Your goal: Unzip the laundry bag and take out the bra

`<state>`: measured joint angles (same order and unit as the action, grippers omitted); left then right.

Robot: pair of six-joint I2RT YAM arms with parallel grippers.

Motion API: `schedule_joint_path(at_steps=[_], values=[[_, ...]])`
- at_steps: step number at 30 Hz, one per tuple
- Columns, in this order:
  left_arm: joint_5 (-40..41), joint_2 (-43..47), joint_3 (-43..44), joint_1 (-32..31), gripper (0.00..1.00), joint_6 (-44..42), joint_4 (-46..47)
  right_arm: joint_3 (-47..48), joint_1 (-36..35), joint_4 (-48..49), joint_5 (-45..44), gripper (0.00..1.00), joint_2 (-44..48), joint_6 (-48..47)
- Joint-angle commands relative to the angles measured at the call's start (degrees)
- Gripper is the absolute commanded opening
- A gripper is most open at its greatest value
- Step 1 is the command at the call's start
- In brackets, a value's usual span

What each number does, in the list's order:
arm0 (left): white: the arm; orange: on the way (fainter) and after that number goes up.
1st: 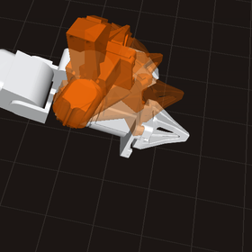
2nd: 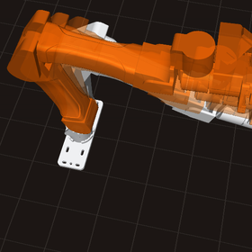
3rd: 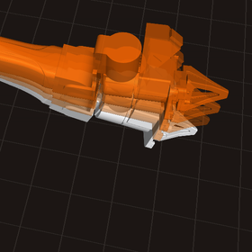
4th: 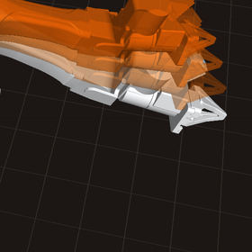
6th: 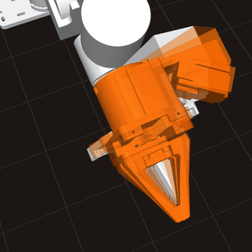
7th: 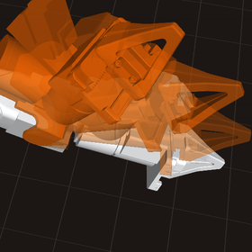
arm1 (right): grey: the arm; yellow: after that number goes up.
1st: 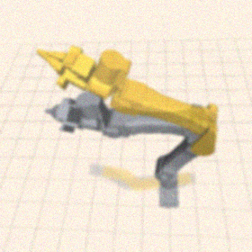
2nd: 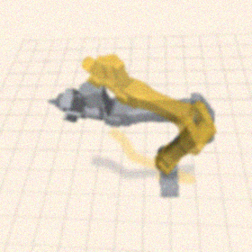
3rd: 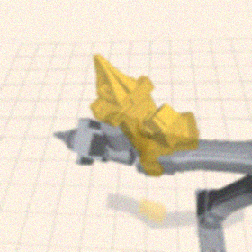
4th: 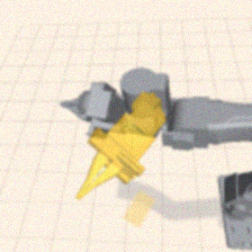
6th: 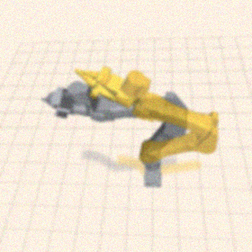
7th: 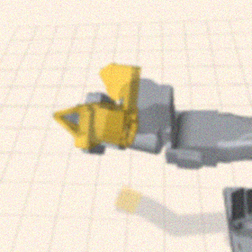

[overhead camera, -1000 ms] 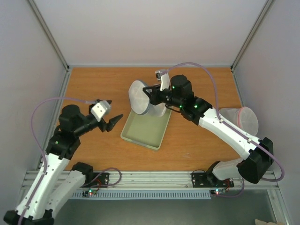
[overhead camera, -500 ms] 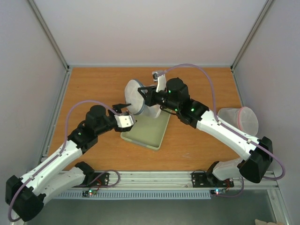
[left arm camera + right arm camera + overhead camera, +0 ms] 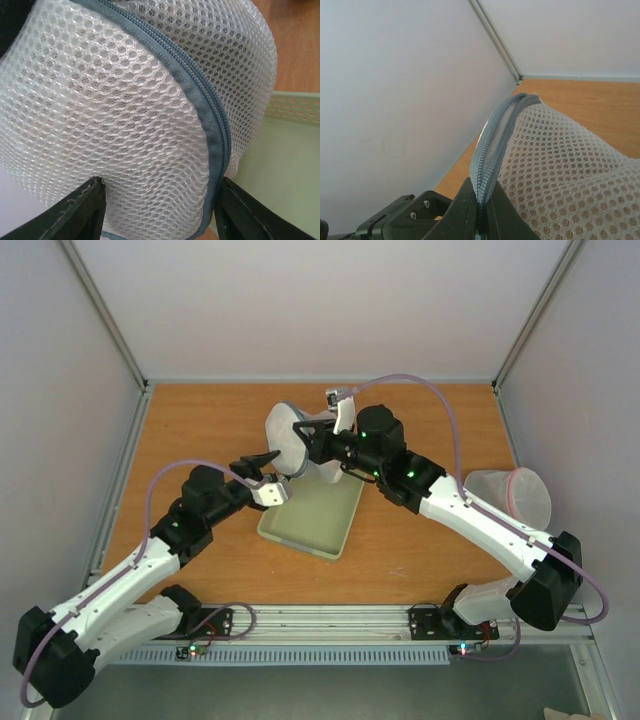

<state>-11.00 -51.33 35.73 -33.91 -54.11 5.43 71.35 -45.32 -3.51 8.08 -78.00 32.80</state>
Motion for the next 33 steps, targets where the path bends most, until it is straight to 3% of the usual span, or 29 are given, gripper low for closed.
schedule_joint_path(at_steps=[1,10,15,19,25,26,30,33], values=[[1.71,1.54,1.50,-0.37,0.58,0.08,4.25,0.41,-0.39,3.99,-0.72,0.01,2.31,-1.11],[1.23,4.24,4.76,-0.36,0.48,3.17,-3.36,0.45,-0.31,1.75,-2.15,0.01,2.32,-2.52],[2.50,3.30,4.55,-0.37,0.31,4.00,-0.59,0.80,-0.38,2.55,0.31,0.01,1.38,-1.60],[0.94,3.19,4.78,-0.36,0.27,3.37,-1.74,0.87,-0.40,2.71,0.90,0.01,1.10,-1.60],[-2.62,3.10,5.21,-0.37,0.12,3.05,-4.93,1.12,-0.47,3.29,3.51,0.01,-0.19,-0.89],[-3.64,3.27,5.70,-0.31,0.16,3.66,-7.60,0.95,-0.47,3.23,3.15,0.01,-0.23,-1.02],[-5.46,4.53,7.16,-0.36,0.48,9.18,-13.38,-0.05,-0.47,3.17,0.75,0.01,0.24,-0.42],[-3.19,4.42,8.22,-0.37,0.55,18.35,-12.73,-0.64,-1.42,5.46,-0.81,0.01,0.56,0.98]])
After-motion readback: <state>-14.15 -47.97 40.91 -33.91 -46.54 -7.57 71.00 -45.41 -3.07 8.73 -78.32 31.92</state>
